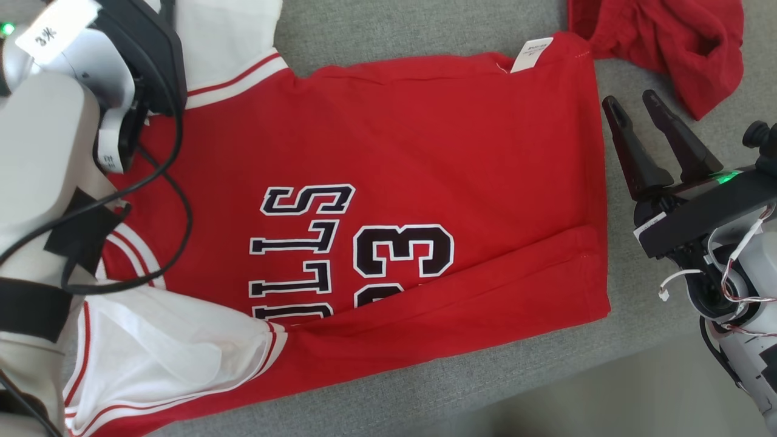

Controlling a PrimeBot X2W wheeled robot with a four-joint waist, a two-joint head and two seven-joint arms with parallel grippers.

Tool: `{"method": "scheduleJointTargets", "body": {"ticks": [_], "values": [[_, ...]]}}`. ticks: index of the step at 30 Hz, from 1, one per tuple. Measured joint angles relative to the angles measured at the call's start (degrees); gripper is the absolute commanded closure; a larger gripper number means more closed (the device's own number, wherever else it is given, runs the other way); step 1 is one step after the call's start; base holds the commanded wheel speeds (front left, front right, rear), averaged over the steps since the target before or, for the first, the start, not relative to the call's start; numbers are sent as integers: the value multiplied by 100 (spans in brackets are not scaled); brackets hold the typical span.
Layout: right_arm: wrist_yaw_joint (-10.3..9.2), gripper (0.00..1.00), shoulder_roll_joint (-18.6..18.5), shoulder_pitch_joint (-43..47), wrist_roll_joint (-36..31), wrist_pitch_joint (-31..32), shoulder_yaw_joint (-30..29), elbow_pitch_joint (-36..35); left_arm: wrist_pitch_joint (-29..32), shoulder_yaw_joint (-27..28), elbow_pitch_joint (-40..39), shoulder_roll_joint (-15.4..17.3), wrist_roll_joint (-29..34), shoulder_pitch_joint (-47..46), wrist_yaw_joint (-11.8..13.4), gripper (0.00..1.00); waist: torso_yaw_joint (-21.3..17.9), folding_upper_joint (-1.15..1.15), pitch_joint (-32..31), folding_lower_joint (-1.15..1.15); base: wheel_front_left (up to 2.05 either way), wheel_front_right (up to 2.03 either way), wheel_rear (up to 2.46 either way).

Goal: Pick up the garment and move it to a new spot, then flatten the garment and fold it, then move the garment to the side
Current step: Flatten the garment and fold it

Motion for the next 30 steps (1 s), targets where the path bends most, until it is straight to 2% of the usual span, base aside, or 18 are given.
{"method": "scheduleJointTargets", "body": {"ticks": [17,18,19,22,23,24,30], "values": [[52,0,103,-109,-43,-99,69,220,-377,-112,834,-97,263,-352,-55,0,34,0,-10,-1,0,0,0],[71,0,104,-119,-47,-100,76,227,-403,-118,870,-121,263,-352,-57,36,38,0,-19,-1,0,0,0],[76,0,103,-127,-47,-101,79,235,-412,-119,899,-145,261,-353,-63,52,41,0,-27,-1,0,0,0],[91,0,103,-135,-47,-109,87,255,-461,-138,1006,-223,233,-353,-157,84,43,0,-54,-1,0,0,0],[92,0,103,-135,-47,-119,90,266,-479,-142,1037,-259,229,-354,-160,98,42,0,-63,-1,0,0,0],[92,0,103,-135,-47,-125,91,277,-498,-145,1065,-287,229,-355,-164,100,41,0,-73,-1,0,0,0],[100,0,101,-134,-48,-178,91,396,-716,-130,1277,-358,210,-358,-220,100,46,0,-172,-1,0,0,0]]}}
